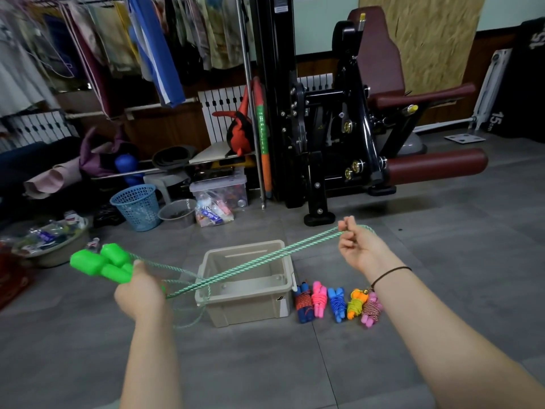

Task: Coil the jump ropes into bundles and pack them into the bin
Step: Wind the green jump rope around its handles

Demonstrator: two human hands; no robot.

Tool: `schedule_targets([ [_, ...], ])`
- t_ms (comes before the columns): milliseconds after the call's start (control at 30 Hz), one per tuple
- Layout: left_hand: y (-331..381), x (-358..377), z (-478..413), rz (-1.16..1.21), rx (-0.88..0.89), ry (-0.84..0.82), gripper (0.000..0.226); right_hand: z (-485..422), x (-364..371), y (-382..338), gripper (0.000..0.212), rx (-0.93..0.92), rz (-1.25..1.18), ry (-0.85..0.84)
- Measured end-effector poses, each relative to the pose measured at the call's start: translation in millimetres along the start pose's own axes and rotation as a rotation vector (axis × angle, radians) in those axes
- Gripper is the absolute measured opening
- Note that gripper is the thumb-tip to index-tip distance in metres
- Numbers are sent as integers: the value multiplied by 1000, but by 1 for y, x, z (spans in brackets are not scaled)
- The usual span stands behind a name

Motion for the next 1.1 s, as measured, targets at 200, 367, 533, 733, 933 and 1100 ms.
schedule_targets([
  [200,-5,-9,-15,-130,26,34,56,-2,-37,-49,25,-118,-41,105],
  [367,-4,-4,-10,-89,40,-27,53,6,-42,-61,19,-251,203,116],
  [533,4,3,-3,39,29,-160,24,10,-47,-72,16,-310,273,85],
  [733,-3,20,19,79,4,-380,29,7,-75,-88,20,-239,241,161],
  [933,-11,20,7,-122,127,-487,28,13,-94,-91,16,-274,308,205],
  [1100,-21,12,-2,-298,170,-469,32,13,-105,-88,27,-168,281,237],
])
Point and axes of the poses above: each hand's wrist, its own z-axis away from the middle knuckle, its own x-axis out of the palm, y = z × x, the point moved 3 cm from there along -z, towards the middle knuckle, and after that the axes turned 1 degree about -y, right-handed, at the moved point
